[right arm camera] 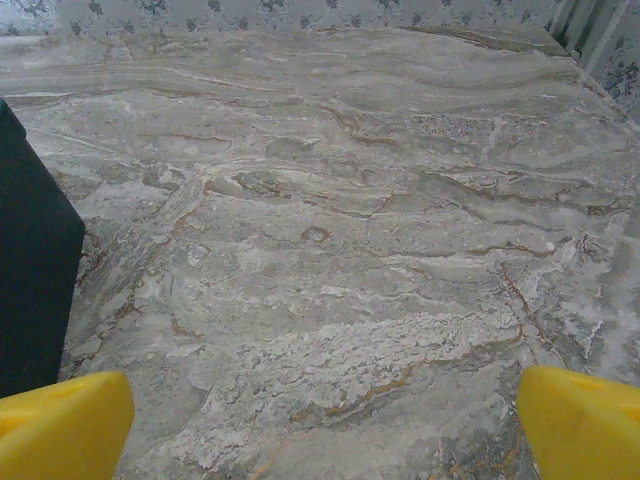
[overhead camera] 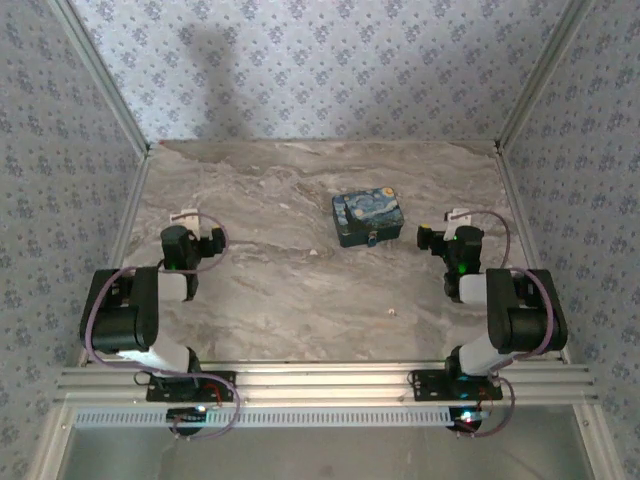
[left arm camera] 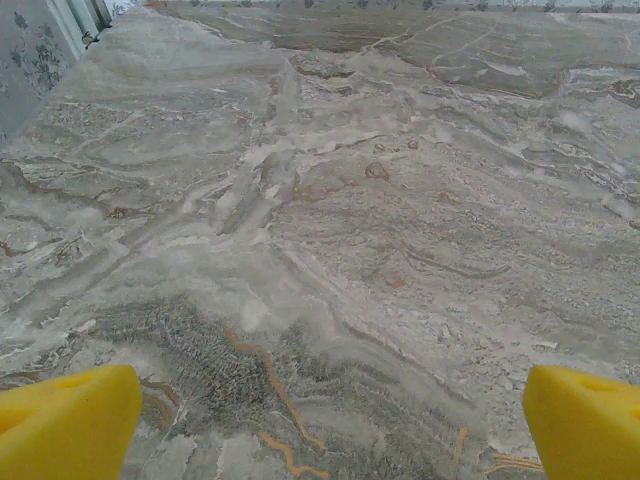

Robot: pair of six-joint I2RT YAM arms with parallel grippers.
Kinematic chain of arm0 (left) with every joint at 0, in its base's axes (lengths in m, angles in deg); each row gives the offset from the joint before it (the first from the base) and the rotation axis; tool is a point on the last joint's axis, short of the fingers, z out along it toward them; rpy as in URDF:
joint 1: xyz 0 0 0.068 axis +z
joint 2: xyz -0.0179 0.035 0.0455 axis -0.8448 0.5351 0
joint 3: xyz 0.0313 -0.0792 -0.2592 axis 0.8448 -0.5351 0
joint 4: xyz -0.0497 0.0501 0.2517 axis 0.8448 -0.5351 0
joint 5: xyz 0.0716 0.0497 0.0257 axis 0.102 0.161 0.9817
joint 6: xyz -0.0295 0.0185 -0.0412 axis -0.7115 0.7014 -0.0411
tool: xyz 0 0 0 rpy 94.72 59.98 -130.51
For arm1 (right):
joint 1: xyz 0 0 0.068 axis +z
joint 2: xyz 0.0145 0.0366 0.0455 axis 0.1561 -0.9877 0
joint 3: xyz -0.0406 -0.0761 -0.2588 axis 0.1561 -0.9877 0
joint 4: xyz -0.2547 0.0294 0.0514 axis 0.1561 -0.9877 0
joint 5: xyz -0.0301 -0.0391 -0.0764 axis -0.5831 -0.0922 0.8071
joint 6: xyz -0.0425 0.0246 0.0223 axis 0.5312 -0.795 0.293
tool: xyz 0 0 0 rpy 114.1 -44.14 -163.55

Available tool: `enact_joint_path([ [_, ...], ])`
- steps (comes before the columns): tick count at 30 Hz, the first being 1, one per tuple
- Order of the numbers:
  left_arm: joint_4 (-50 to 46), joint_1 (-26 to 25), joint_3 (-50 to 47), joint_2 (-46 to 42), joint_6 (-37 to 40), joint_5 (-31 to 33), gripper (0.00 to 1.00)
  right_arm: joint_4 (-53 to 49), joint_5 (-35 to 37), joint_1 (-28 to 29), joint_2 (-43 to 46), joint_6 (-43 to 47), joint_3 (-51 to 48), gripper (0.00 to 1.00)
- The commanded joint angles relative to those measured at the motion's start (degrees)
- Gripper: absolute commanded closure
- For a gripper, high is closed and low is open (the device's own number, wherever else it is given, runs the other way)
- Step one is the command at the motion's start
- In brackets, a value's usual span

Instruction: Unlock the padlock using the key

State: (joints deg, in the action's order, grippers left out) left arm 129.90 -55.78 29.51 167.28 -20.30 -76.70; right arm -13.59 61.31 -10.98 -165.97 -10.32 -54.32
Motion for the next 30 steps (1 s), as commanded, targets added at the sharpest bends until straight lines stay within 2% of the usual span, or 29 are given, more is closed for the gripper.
enact_joint_path([
  [1,0.1,0.1,0.7,-0.4,-0.4,-0.7,0.02,-0.8,-0.3,-0.3,-0.2,0.5,0.7,0.0],
  [17,0.1,0.1,0.7,-0.4,-0.4,-0.8,0.02,-1.0,-0.5,-0.4,-0.1,0.5,0.8,0.0],
  [21,2.7,0.2,-0.9,-0.9,-0.8,-0.2,0.02,-0.5,-0.3,-0.5,0.3,0.3,0.4,0.0],
  [24,4.8,0.1,-4.1,-5.0,-1.4,1.7,0.02,-4.2,0.8,-0.4,4.3,-0.1,0.7,0.0],
  [30,-9.6,-0.3,-3.3,-21.9,-4.0,2.5,0.02,-20.3,1.8,-0.3,12.6,-2.6,5.7,0.0],
])
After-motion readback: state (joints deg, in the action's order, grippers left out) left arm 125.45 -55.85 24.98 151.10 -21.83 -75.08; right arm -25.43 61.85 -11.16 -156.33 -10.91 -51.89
